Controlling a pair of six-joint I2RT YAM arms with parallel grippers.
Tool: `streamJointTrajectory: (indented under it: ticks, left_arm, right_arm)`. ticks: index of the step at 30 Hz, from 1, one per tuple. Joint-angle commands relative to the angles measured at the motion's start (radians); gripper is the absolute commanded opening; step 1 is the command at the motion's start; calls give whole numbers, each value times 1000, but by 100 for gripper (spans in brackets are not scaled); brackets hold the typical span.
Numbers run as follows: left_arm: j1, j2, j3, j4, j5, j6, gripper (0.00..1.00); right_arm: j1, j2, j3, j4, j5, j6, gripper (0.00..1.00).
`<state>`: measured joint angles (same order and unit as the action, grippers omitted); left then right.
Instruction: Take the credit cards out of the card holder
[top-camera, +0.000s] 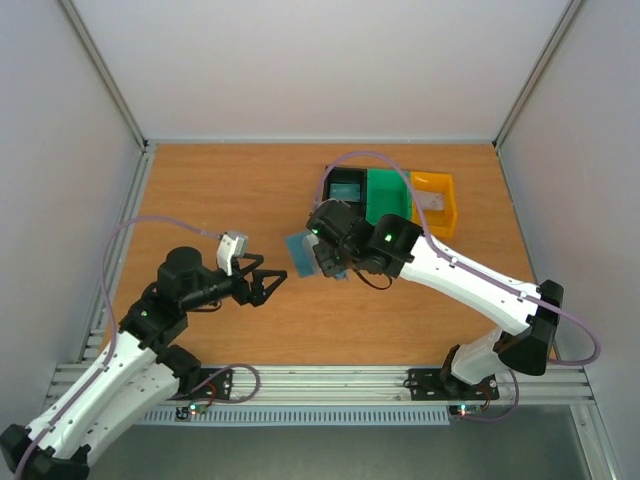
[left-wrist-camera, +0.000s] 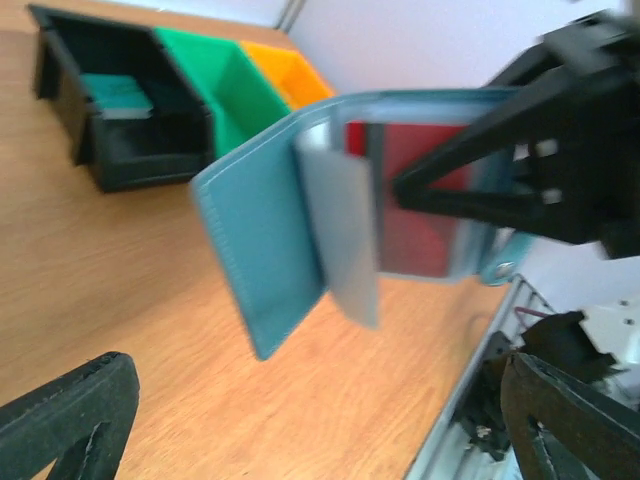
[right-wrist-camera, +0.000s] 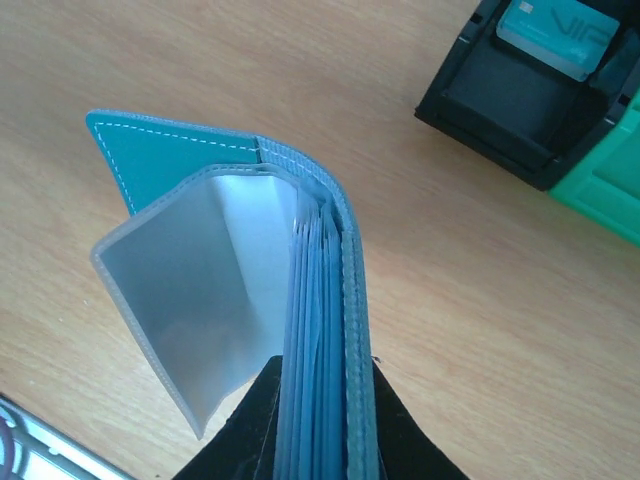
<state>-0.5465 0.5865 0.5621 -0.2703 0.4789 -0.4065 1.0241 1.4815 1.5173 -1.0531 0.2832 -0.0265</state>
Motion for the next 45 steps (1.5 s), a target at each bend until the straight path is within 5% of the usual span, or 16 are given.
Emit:
streamJointTrajectory:
  ticks: [1, 7, 17, 24, 26, 29, 34, 36, 41, 45]
  left_arm:
    - [-3, 46, -13, 3, -76, 15, 99]
    - [-42, 145, -44, 308, 16, -79, 99]
    - [-55, 295, 47, 309, -58, -102, 99]
    - [-3, 232, 63, 242, -92, -16, 99]
    - [18, 200, 61, 255, 18, 63, 86]
    - [42, 141, 40, 293, 175, 108, 45]
    - [45, 98, -11, 461, 434, 91, 1]
    - [45, 107, 4, 471, 472, 57, 0]
    - [45, 90, 14, 453, 471, 43, 0]
    - [46, 92, 26, 413, 473, 60, 0]
  right_arm:
    - [4, -38, 18, 52, -38, 25, 1]
    - [4, -35, 38, 58, -98, 23, 1]
    - [3, 3, 118, 64, -124, 10, 1]
    - [-58, -23, 140, 102, -451, -126, 1]
    - [-67, -36, 139, 109, -537, -183, 1]
    - [-95, -67, 133, 109, -628, -240, 1]
    - [-142, -139, 44, 187, -807, -310, 1]
    - [-143, -155, 20, 195, -886, -363, 2]
    - [-169, -235, -83, 218, -952, -448, 39]
    - [-220, -286, -151, 252, -965, -458, 47]
